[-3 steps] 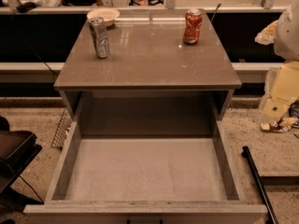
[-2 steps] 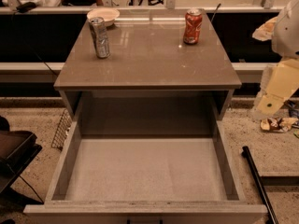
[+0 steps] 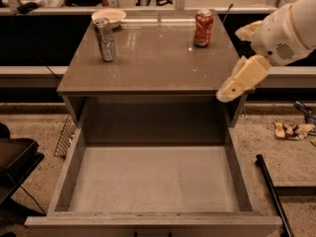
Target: Place redbull can into top drawer
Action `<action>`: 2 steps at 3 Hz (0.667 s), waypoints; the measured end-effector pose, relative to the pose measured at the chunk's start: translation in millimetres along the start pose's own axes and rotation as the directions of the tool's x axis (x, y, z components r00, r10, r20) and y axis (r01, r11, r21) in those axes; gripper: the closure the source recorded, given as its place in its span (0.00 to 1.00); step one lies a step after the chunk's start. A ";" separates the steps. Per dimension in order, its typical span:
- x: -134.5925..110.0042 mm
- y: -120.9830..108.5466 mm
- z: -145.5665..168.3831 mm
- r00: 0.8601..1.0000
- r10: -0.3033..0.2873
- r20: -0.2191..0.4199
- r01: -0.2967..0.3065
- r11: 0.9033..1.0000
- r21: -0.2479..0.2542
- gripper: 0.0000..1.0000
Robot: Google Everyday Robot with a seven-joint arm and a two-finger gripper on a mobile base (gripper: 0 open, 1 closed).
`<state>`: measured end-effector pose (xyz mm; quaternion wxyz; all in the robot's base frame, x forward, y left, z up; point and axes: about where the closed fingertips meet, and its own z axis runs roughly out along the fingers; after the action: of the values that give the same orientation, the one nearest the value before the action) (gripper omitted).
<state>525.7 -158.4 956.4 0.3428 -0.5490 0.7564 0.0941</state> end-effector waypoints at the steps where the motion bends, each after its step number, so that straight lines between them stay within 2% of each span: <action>1: -51.9 -21.9 51.6 0.927 0.076 0.366 -0.074 0.997 -0.018 0.00; 2: -89.6 -36.3 69.1 0.825 0.109 0.555 -0.129 0.992 -0.003 0.00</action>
Offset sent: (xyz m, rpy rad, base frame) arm 0.1288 0.1047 0.0444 0.8508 -0.3745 -0.0822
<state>601.4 -67.7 969.0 0.5500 -0.4440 0.6589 0.2572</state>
